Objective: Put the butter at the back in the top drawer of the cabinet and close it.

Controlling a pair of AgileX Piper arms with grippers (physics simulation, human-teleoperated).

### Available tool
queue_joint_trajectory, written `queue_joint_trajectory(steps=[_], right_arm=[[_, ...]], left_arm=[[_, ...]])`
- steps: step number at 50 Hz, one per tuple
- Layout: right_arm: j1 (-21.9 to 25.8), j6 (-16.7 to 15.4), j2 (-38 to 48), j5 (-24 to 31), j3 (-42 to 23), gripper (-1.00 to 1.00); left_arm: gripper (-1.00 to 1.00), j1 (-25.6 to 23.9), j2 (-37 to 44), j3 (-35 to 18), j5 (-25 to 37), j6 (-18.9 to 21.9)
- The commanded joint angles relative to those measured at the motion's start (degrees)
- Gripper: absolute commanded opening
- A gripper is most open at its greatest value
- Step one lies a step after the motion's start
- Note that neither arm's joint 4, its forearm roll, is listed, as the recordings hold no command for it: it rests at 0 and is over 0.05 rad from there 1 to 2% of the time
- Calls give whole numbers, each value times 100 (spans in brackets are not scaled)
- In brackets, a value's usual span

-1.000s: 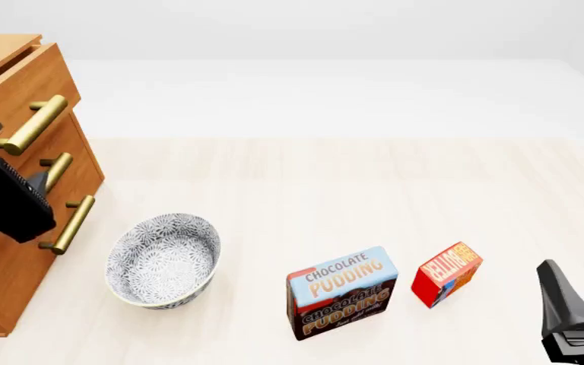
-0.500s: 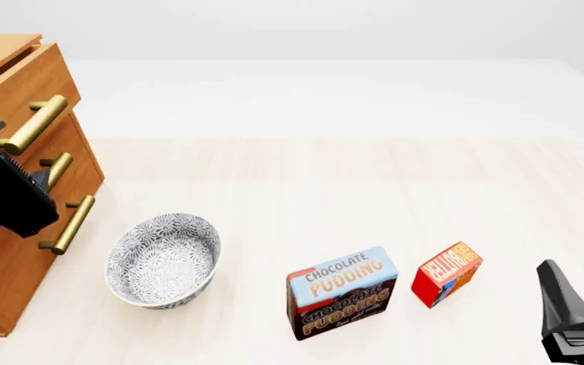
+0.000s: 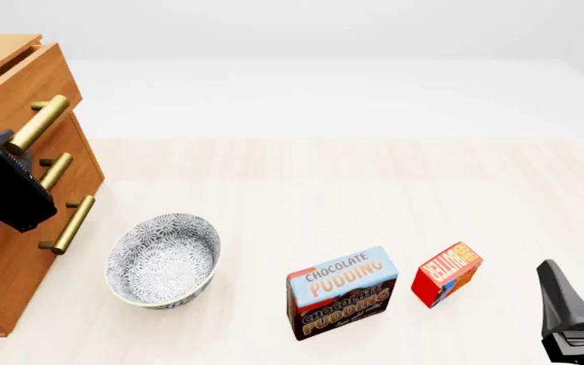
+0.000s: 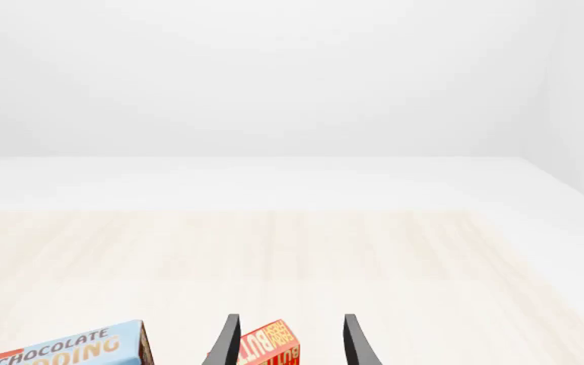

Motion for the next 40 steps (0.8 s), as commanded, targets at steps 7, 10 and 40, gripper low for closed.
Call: queue_joint_trajectory(steps=[7, 10, 40], right_arm=[[-1, -1, 0, 0, 0, 100], [0, -2, 0, 0, 0, 100], [0, 0, 0, 0, 0, 100]], left_arm=[[-100, -124, -72, -42, 14, -50], [-100, -159, -87, -20, -42, -14], [-100, -480, -274, 289, -42, -21]])
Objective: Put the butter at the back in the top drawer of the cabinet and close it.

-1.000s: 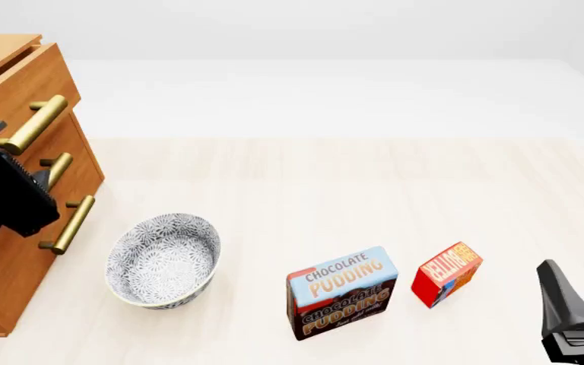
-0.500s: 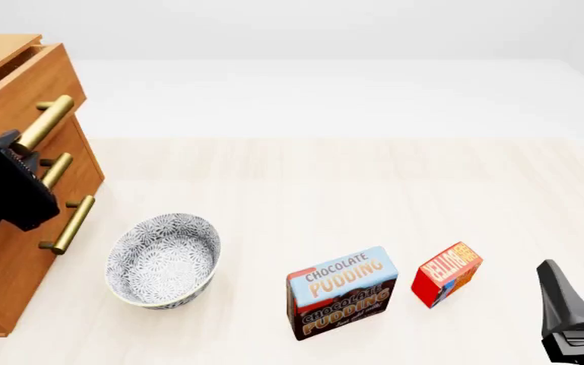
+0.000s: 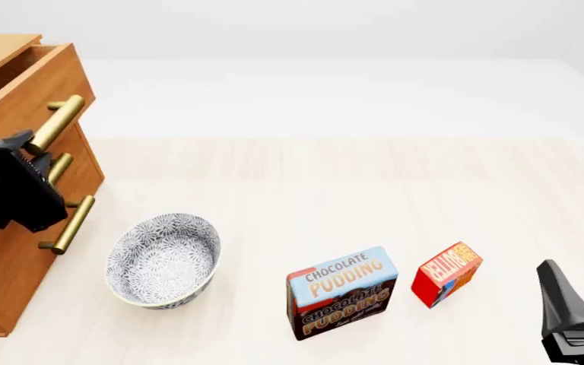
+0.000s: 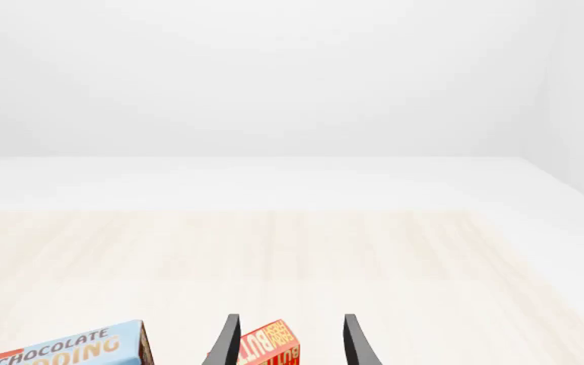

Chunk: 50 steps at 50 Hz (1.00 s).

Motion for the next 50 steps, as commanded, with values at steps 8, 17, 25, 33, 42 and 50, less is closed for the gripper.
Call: queue_joint_trajectory(steps=[8, 17, 25, 33, 42, 50], right_arm=[[1, -1, 0, 0, 0, 100], [0, -1, 1, 0, 0, 100], [-1, -1, -1, 0, 0, 100], [0, 0, 1, 0, 0, 100], [-1, 1, 1, 0, 0, 100], [-2, -1, 0, 0, 0, 100]], left_arm=[[-100, -271, -80, 369, -229, 50], [-100, -408, -109, 323, -83, -82], [-100, -510, -71, 337, -86, -144], [-100, -640, -37, 286, -22, -200], [-100, -728, 60, 239, 1, -245], [-100, -859, 243, 177, -30, -286]])
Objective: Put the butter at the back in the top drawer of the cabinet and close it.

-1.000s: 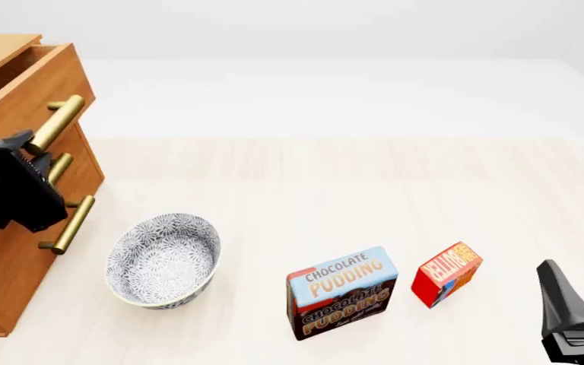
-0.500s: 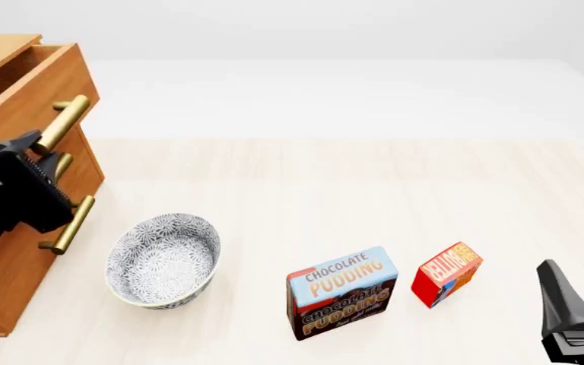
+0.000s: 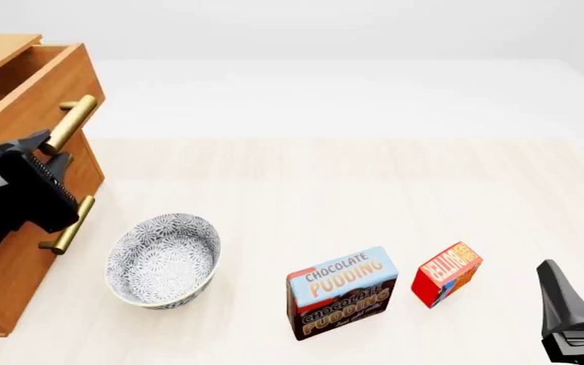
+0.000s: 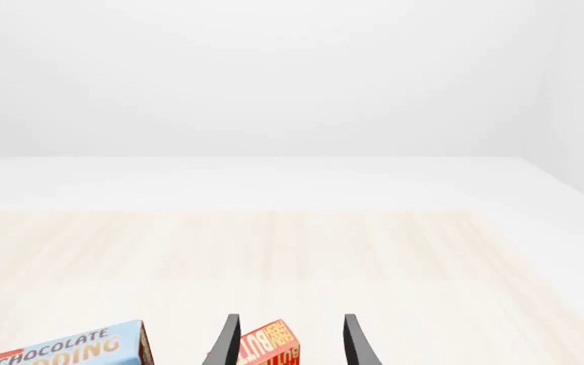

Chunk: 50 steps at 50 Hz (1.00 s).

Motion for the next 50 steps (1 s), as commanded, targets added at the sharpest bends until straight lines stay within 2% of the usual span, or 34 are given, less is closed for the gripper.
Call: queue_joint_trajectory(steps=[1, 30, 50], right_arm=[[-1, -1, 0, 0, 0, 100], [1, -1, 1, 0, 0, 100], [0, -1, 0, 0, 0, 100]], left_arm=[[-100, -488, 280, 107, 72, -15], [-100, -948, 370, -113, 468, -231], [-100, -1195, 533, -202, 495, -331]])
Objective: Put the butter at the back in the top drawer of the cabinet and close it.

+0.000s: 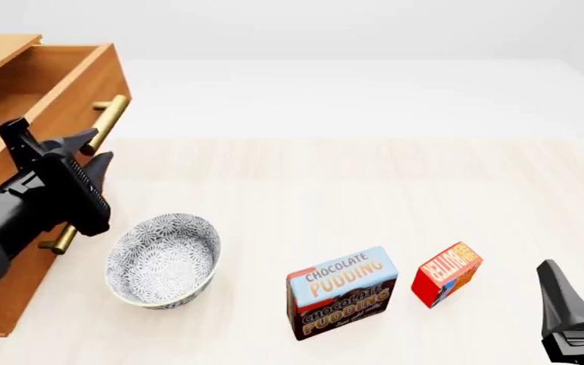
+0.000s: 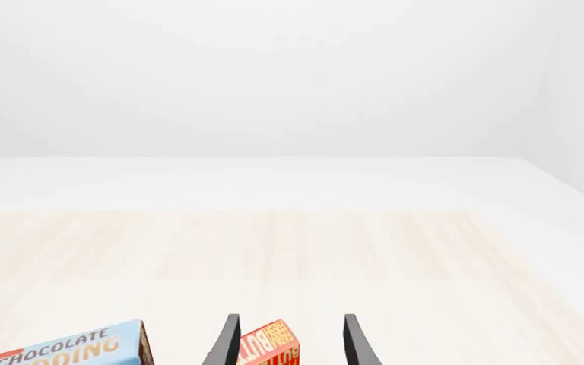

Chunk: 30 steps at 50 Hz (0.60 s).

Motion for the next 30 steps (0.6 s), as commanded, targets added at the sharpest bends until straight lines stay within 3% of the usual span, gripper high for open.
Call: queue_joint_trajectory(steps=[1, 30], right_arm=[[1, -2, 0, 0, 0, 100], [0, 0, 1, 0, 0, 100]], left_arm=[[-100, -268, 499, -42, 203, -125], [-100, -442, 503, 15, 222, -81]])
